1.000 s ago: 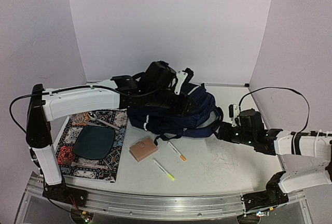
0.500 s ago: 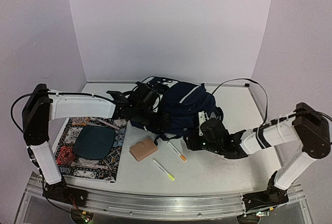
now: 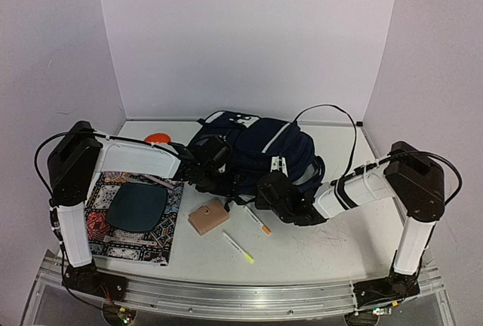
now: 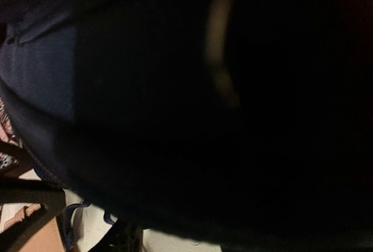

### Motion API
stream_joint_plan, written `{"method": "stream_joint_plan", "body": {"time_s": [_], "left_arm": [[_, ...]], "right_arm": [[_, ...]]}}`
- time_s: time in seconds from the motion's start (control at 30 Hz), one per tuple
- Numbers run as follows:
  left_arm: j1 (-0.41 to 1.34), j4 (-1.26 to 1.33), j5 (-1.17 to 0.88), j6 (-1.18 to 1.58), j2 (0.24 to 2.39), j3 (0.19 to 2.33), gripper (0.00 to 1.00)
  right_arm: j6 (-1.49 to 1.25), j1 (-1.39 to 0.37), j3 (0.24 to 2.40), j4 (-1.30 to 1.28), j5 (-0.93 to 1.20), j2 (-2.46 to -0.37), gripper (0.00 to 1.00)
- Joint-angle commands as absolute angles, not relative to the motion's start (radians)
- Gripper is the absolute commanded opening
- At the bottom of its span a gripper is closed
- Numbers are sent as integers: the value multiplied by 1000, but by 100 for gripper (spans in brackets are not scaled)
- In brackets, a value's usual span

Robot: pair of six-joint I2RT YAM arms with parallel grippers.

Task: Pack the student bag
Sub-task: Pick up the largest pocket of the bag from the student bag.

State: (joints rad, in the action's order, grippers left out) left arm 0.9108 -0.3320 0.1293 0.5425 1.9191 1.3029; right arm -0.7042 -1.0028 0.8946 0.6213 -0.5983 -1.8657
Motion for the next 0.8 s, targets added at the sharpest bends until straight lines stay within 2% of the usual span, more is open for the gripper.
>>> {"method": "stream_joint_plan", "body": {"time_s": [0.0,0.3,0.4,0.5,0.7,0.77], "left_arm": [[911,-320,167,535,1956,1355,74],[902,-346,221,516,2018,1391,71],[895,-353,236,514,2029,1396,67],[888,-356,245,512,2040,1401,62],[879,-359,250,506,2051,1407,42],[879,-359,234,506,2047,1408,38]], "right_arm": [[-755,-998,943,521,-703,-1908,42],[-714,-998,842,522,-692,-1840,8],[-656,-997,793,540,-661,-1790,1],[-610,-989,743,572,-611,-1731,0],[-552,-958,654,615,-521,-1629,0],[-511,-959,669,630,-469,-1632,0]]}}
